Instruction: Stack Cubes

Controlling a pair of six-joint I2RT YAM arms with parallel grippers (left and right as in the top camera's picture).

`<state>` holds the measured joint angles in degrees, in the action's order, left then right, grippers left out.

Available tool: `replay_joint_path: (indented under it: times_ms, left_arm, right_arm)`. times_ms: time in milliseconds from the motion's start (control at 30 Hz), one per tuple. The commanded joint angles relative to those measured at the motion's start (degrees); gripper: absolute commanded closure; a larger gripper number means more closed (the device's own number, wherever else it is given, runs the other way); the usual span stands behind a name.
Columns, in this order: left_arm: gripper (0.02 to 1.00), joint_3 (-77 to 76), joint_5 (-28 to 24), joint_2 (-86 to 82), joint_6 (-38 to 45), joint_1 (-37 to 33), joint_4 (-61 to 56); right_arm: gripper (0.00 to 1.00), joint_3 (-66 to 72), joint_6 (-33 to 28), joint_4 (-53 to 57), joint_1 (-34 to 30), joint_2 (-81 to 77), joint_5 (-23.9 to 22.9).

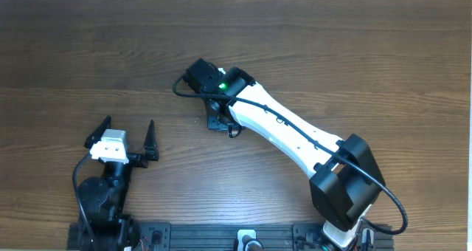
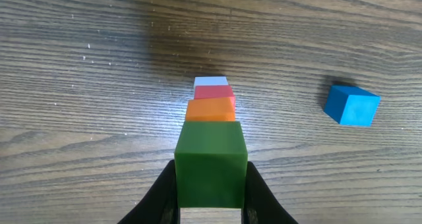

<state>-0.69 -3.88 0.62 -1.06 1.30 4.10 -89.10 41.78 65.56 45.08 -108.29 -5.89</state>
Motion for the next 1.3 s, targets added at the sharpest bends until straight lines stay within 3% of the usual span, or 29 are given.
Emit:
replay_joint_path:
  times_ms: [33,933,1067,1300]
  left_arm:
    - [0.018,0.35,0.26,-0.39,0.83,-0.31,0.07]
    - [0.018,0.35,0.26,-0.39,0.85,-0.31,0.07]
    - [0.018,0.35,0.26,-0.39,0.83,-0.31,0.07]
    - [0.018,0.35,0.26,-0.39,0.85,-0.31,0.07]
  right_arm:
    - [0.989,-0.13,-0.24,-0.46,-0.59,-0.59,0.28]
    - [0.982,0.09,-0.04,-0.66,-0.85,-2.34,0.28]
    - [0.897,0.09,-0.04,-0.63,-0.85,-2.34,0.28]
    - [0.627,0.09,-0.07,-0.61,-0.85,-2.34,0.28]
